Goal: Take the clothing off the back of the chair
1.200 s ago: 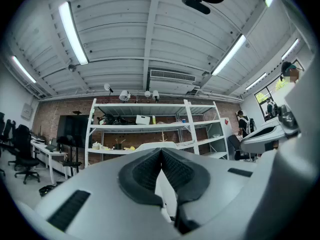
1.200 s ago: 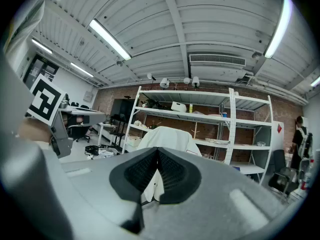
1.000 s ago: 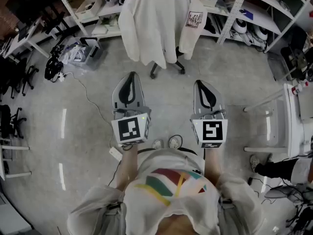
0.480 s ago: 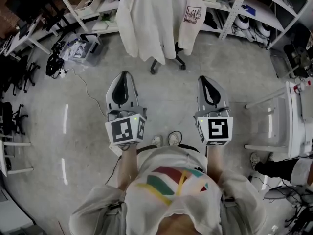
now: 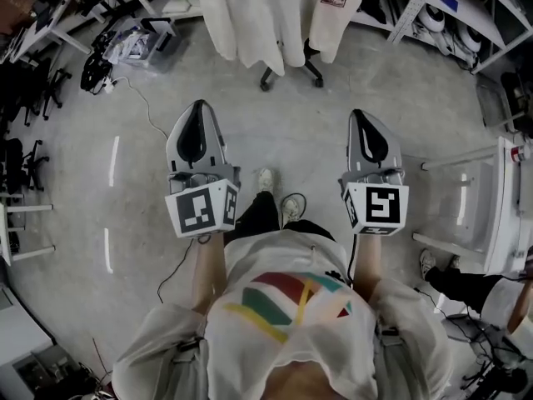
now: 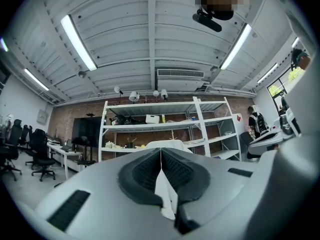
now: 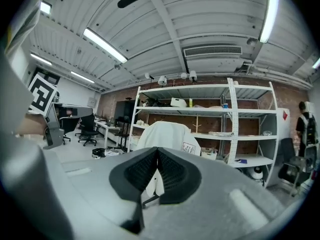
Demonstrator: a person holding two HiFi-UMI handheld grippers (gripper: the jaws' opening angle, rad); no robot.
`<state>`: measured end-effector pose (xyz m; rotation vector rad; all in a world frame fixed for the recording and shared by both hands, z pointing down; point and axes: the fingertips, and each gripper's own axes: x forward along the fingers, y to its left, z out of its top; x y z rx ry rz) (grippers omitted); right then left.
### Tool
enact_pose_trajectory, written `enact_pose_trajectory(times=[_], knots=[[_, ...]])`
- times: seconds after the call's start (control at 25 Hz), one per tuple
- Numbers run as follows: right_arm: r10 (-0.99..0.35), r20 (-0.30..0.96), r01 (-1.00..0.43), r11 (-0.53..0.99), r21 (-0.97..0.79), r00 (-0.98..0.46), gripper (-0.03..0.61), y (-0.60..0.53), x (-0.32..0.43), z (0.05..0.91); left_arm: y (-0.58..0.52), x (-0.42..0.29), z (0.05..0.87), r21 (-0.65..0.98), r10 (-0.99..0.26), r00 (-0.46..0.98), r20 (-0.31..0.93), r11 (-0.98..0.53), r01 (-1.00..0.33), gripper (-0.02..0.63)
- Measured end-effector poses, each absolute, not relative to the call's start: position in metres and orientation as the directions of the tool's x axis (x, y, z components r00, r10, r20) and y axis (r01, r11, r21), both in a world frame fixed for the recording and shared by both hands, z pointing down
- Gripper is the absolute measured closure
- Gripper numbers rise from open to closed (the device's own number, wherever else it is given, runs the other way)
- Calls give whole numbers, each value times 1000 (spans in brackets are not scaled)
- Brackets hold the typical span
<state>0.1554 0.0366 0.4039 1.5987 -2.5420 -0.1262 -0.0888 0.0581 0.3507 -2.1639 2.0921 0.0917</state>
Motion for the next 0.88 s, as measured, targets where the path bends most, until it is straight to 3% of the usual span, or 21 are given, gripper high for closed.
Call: enact_pose_trajectory(times=[0.4,0.88], knots=[[-883,61,-863,468,191,-466,574,-4,121,398,7,-110,360,-11,-990,43,-137,-42,-999,598],[-946,-35,-931,312,189,-324,574,-141,75,353,-141,-172,322,-9,-965,135,-224,-137,-991,598]])
